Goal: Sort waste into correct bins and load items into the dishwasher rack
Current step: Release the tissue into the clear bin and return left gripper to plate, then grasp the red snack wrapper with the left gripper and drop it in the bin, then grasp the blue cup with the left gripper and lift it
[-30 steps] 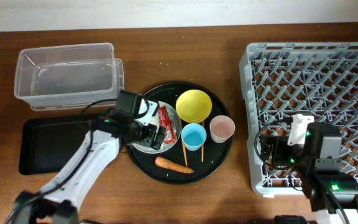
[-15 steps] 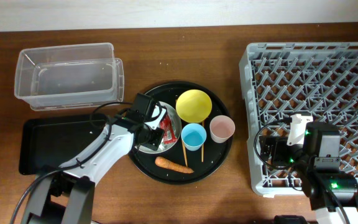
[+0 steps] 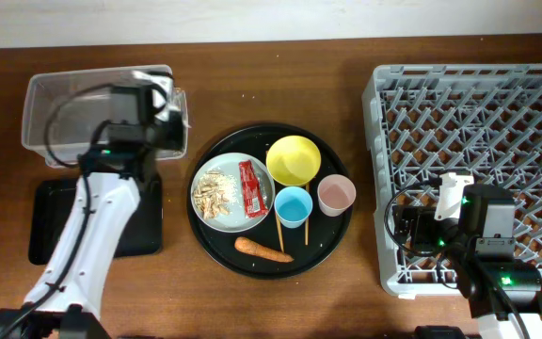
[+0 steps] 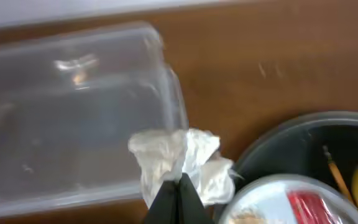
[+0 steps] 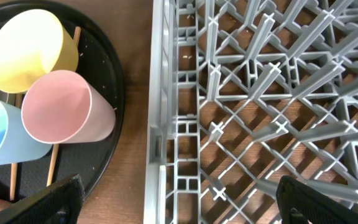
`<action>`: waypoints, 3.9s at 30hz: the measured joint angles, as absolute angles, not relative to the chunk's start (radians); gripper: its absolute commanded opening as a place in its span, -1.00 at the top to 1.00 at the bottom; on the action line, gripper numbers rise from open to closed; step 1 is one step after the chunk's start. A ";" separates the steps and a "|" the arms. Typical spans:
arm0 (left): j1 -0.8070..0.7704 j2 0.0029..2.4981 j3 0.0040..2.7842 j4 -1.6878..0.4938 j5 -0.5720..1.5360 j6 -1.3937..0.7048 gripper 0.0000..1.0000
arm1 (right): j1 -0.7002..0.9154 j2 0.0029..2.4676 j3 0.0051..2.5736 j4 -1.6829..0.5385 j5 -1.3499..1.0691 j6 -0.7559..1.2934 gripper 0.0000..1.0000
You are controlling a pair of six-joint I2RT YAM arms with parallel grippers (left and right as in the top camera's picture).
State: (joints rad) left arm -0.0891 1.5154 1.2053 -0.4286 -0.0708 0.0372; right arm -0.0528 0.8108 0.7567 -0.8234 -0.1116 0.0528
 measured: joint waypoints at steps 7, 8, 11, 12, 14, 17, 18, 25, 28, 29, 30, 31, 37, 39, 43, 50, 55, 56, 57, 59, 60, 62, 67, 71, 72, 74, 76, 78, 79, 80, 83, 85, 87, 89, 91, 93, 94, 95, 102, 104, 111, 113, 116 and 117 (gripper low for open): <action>0.055 1.624 1.208 -0.208 -0.080 0.036 0.47 | -0.053 0.811 0.757 -0.825 -0.111 0.052 -0.97; 0.056 1.659 1.208 -0.207 -0.079 0.036 0.35 | -0.053 0.811 0.757 -0.824 -0.112 0.053 -0.97; 0.056 1.738 1.208 -0.203 -0.078 0.037 0.01 | -0.053 0.811 0.757 -0.824 -0.111 0.053 -0.97; 0.056 1.735 1.208 -0.205 -0.078 0.037 0.00 | -0.053 0.811 0.757 -0.824 -0.112 0.053 -0.97; 0.046 1.691 1.212 -0.289 -0.031 0.037 0.00 | -0.053 0.811 0.757 -0.823 -0.112 0.053 -0.97; -0.057 1.565 1.230 -0.476 0.121 0.037 0.00 | -0.053 0.811 0.757 -0.823 -0.112 0.052 -0.97; -0.112 1.552 1.240 -0.548 0.156 0.028 -0.01 | -0.053 0.811 0.757 -0.823 -0.111 0.052 -0.97; -0.393 1.703 1.241 -0.715 0.224 -0.326 -0.26 | -0.053 0.811 0.757 -0.827 -0.112 0.053 -0.97; -0.434 1.790 1.241 -0.714 0.221 -0.390 -0.25 | -0.053 0.811 0.757 -0.827 -0.112 0.053 -0.97; -0.439 1.810 1.241 -0.714 0.220 -0.399 -0.25 | -0.053 0.811 0.757 -0.827 -0.112 0.053 -0.97; -0.443 1.827 1.241 -0.715 0.220 -0.405 -0.26 | -0.053 0.811 0.757 -0.827 -0.112 0.053 -0.97; -0.447 1.843 1.241 -0.715 0.221 -0.409 -0.25 | -0.053 0.811 0.757 -0.827 -0.112 0.053 -0.97; -0.451 1.890 1.241 -0.711 0.175 -0.413 -0.25 | -0.053 0.811 0.757 -0.827 -0.112 0.052 -0.97; -0.451 1.890 1.241 -0.711 0.160 -0.413 -0.24 | -0.053 0.811 0.757 -0.827 -0.112 0.053 -0.97; -0.452 1.890 1.241 -0.706 0.149 -0.413 -0.24 | -0.053 0.811 0.757 -0.827 -0.112 0.053 -0.97; -0.494 1.930 1.242 -0.702 0.107 -0.413 -0.25 | -0.053 0.811 0.757 -0.827 -0.112 0.052 -0.97; -0.497 1.931 1.242 -0.700 0.062 -0.416 0.95 | -0.053 0.811 0.757 -0.827 -0.112 0.053 -0.97; -0.497 1.934 1.242 -0.700 0.058 -0.419 0.99 | -0.053 0.811 0.757 -0.827 -0.112 0.052 -0.97; -0.497 1.937 1.242 -0.699 0.055 -0.417 1.00 | -0.053 0.811 0.757 -0.827 -0.111 0.053 -0.97; -0.496 1.938 1.242 -0.699 0.055 -0.419 0.99 | -0.053 0.811 0.757 -0.827 -0.112 0.053 -0.97; -0.494 1.938 1.242 -0.700 0.055 -0.419 0.99 | -0.053 0.811 0.757 -0.827 -0.112 0.052 -0.97; -0.482 1.931 1.242 -0.710 0.055 -0.419 0.99 | -0.053 0.811 0.757 -0.827 -0.112 0.053 -0.97; -0.321 1.670 1.242 -0.684 0.017 -0.366 1.00 | -0.053 0.811 0.757 -0.827 -0.112 0.053 -0.97; -0.110 1.548 1.253 -0.494 -0.011 -0.304 1.00 | -0.053 0.811 0.757 -0.831 -0.112 0.053 -0.97; -0.056 1.553 1.253 -0.444 -0.014 -0.297 1.00 | -0.053 0.812 0.757 -0.830 -0.112 0.053 -0.97; 0.039 1.585 1.253 -0.337 -0.020 -0.287 1.00 | -0.053 0.813 0.757 -0.831 -0.113 0.052 -0.97; 0.082 1.664 1.254 -0.231 -0.023 -0.285 0.67 | -0.053 0.814 0.758 -0.831 -0.115 0.053 -0.97; 0.106 1.769 1.253 -0.187 -0.024 -0.280 0.17 | -0.053 0.815 0.758 -0.830 -0.115 0.053 -0.97; 0.106 1.780 1.253 -0.180 -0.024 -0.278 0.12 | -0.053 0.815 0.758 -0.830 -0.115 0.053 -0.97; 0.105 1.786 1.253 -0.167 -0.023 -0.277 0.05 | -0.053 0.815 0.758 -0.830 -0.115 0.053 -0.97; 0.105 1.784 1.269 -0.232 -0.011 -0.257 0.05 | -0.053 0.815 0.758 -0.830 -0.115 0.052 -0.97; 0.091 1.754 1.320 -0.401 0.016 -0.249 0.04 | -0.053 0.815 0.758 -0.828 -0.115 0.052 -0.97; 0.043 1.684 1.347 -0.551 0.067 -0.249 0.04 | -0.053 0.815 0.758 -0.831 -0.092 0.077 -0.97; -0.039 1.639 1.363 -0.671 0.125 -0.246 0.05 | -0.059 0.815 0.763 -0.841 -0.030 0.139 -0.97; -0.121 1.638 1.367 -0.793 0.170 -0.238 0.06 | -0.099 0.815 0.781 -0.861 0.001 0.185 -0.97; -0.237 1.639 1.367 -0.898 0.200 -0.223 0.06 | -0.198 0.815 0.792 -0.925 0.042 0.238 -0.97; -0.286 1.642 1.367 -0.931 0.207 -0.219 0.06 | -0.237 0.815 0.793 -0.941 0.049 0.247 -0.97; -0.337 1.649 1.367 -0.948 0.212 -0.216 0.06 | -0.284 0.815 0.794 -0.969 0.054 0.255 -0.97; -0.572 1.791 1.367 -0.960 0.225 -0.208 0.06 | -0.381 0.815 0.795 -1.010 0.063 0.253 -0.97; -0.601 1.828 1.367 -0.957 0.225 -0.208 0.20 | -0.381 0.821 0.795 -1.010 0.063 0.253 -0.96; -0.608 1.897 1.367 -0.925 0.208 -0.200 1.00 | -0.381 0.848 0.795 -1.010 0.062 0.251 -0.97; -0.606 1.897 1.367 -0.929 0.206 -0.200 0.99 | -0.381 0.848 0.795 -1.010 0.062 0.251 -0.97; -0.552 1.898 1.409 -1.057 0.202 -0.201 1.00 | -0.381 0.848 0.795 -1.011 0.060 0.250 -0.96; -0.516 1.894 1.440 -1.084 0.202 -0.201 1.00 | -0.382 0.848 0.795 -1.003 0.031 0.234 -0.97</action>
State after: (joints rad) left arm -0.5163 1.8942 1.4403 -1.0840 0.2016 -0.2008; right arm -0.3820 0.8482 0.7948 -1.0035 0.0315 0.2337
